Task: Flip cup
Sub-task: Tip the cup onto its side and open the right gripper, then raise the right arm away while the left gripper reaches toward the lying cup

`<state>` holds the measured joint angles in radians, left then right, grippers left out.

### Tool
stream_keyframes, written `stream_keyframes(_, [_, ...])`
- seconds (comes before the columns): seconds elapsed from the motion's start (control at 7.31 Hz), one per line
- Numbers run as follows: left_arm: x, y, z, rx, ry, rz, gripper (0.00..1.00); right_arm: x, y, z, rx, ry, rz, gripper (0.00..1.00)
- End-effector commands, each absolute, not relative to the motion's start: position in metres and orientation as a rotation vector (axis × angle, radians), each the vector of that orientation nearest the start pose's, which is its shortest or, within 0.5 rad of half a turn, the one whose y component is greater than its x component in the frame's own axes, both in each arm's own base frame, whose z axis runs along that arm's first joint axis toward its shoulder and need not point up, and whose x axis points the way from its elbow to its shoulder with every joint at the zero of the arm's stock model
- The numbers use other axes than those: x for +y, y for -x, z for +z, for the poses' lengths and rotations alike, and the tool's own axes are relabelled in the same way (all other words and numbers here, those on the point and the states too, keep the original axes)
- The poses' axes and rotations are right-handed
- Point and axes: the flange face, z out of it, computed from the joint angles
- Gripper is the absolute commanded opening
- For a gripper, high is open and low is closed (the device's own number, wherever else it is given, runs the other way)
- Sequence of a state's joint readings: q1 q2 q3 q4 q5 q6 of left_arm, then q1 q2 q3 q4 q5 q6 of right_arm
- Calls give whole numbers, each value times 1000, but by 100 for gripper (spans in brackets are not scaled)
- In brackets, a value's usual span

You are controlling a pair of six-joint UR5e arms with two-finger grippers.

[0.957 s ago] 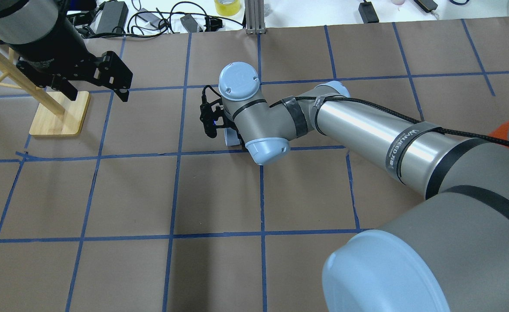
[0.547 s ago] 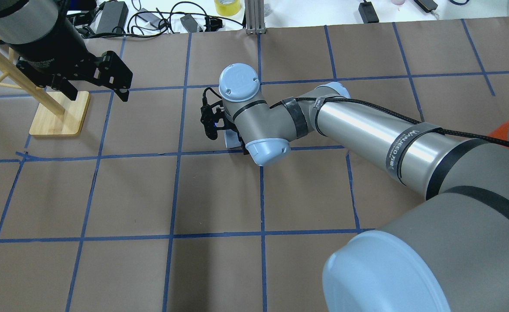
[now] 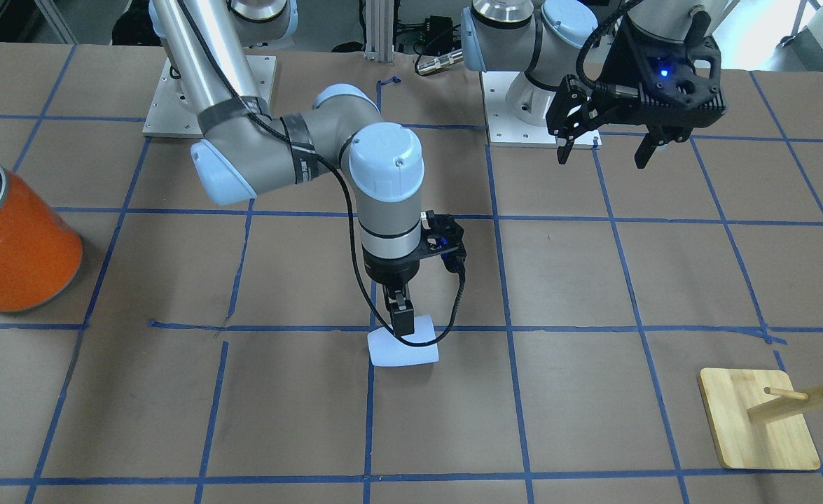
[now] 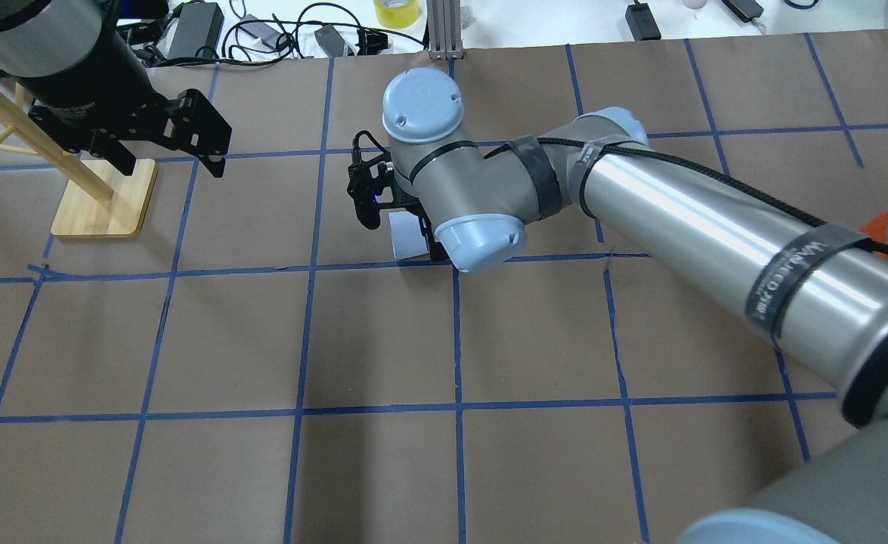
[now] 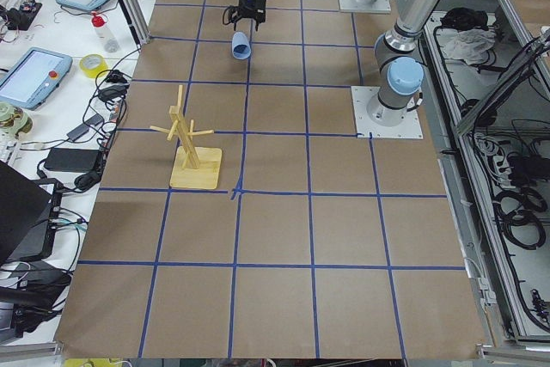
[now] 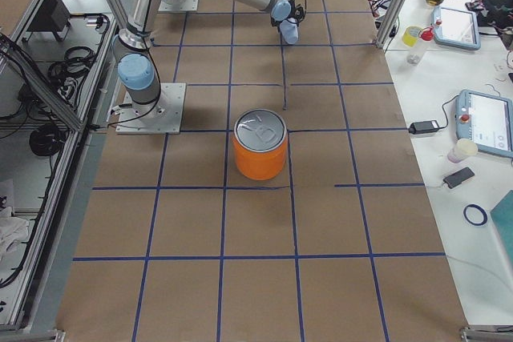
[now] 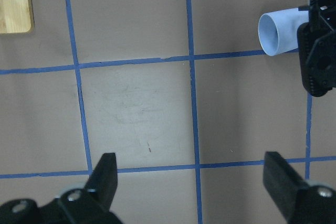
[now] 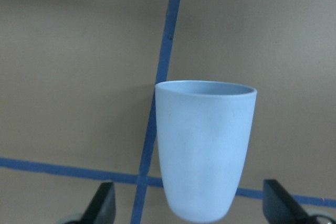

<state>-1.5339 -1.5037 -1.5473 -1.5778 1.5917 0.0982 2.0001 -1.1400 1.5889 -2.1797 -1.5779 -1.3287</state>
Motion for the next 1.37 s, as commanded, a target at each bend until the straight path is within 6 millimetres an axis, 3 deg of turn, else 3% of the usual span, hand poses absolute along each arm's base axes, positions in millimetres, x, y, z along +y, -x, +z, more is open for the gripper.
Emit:
stream_keyframes(0.0, [-473, 116, 529, 3136, -109, -125, 100, -496, -352, 409, 2202, 2364, -318, 100])
stream_keyframes(0.27, [-475, 112, 529, 3158, -79, -126, 100, -479, -300, 462, 2324, 2244, -290, 100])
stream_keyframes(0.41, [-482, 110, 520, 3180, -68, -103, 100, -473, -279, 479, 2389, 2173, -280, 100])
stream_keyframes(0.55, [-498, 111, 497, 3318, -29, -86, 100, -476, -264, 485, 2510, 2024, -289, 100])
stream_keyframes(0.68, [-518, 114, 457, 3410, -32, -67, 100, -470, -254, 501, 2650, 1827, -342, 100])
stream_keyframes(0.82, [-537, 113, 411, 3428, -11, -68, 100, -466, -241, 512, 2810, 1553, -370, 100])
stream_keyframes(0.96, [-551, 124, 376, 3559, -20, -103, 100, -460, -229, 521, 2920, 1293, -365, 100])
stream_keyframes(1.09, [-557, 129, 343, 3630, 22, -6, 100, -454, -223, 527, 3012, 1001, -364, 100])
stream_keyframes(1.23, [-566, 134, 322, 3696, 59, 40, 100, -448, -222, 528, 3060, 782, -336, 100])
